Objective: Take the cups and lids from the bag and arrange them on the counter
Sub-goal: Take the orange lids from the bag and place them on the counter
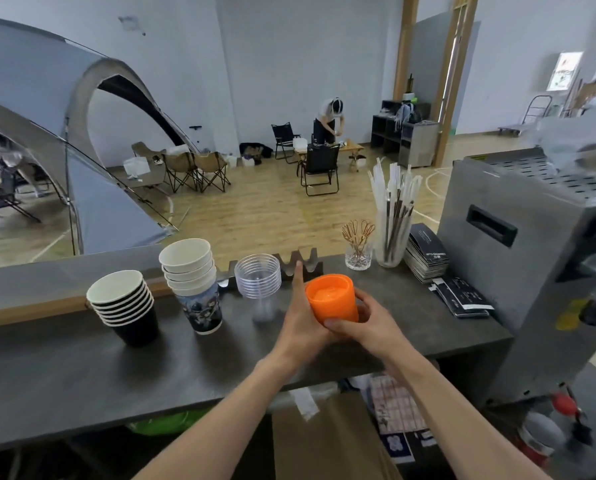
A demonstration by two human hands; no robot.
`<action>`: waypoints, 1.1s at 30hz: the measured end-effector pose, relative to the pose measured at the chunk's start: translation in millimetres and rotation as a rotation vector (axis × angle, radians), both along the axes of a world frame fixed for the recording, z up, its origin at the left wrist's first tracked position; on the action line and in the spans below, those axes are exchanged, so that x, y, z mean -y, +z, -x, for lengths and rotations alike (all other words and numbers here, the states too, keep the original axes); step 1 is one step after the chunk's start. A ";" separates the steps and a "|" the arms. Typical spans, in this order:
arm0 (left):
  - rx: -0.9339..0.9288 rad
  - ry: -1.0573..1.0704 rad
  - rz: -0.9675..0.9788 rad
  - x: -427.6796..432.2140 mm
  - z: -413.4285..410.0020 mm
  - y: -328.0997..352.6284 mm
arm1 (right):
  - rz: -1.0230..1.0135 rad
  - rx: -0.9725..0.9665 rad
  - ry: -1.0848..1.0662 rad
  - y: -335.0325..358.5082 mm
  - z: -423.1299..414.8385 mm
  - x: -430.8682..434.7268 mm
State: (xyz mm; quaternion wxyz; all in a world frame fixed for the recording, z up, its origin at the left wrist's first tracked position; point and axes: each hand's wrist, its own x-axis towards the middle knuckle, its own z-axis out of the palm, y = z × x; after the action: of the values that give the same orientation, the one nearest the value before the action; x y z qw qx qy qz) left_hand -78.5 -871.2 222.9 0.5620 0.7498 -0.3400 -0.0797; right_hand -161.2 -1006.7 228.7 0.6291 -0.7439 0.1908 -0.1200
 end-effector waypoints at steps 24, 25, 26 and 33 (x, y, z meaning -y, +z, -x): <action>-0.096 0.239 -0.092 32.1 -45.8 -37.3 | 0.189 -0.026 -0.061 -32.8 -70.1 31.2; -0.105 0.241 -0.106 28.7 -42.9 -37.3 | 0.159 -0.011 -0.089 -31.3 -64.4 30.8; -0.105 0.247 -0.134 24.5 -40.0 -37.6 | 0.144 0.027 -0.135 -29.2 -56.4 27.9; -0.052 0.218 -0.200 -37.6 -6.8 -26.6 | 0.167 0.450 -0.530 -24.0 -14.3 -43.8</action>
State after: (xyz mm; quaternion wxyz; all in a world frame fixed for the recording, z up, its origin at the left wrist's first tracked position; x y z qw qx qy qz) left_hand -71.7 -833.6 196.3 0.4984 0.8322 -0.2322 -0.0709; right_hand -146.9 -963.0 204.7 0.5393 -0.6724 0.2233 -0.4551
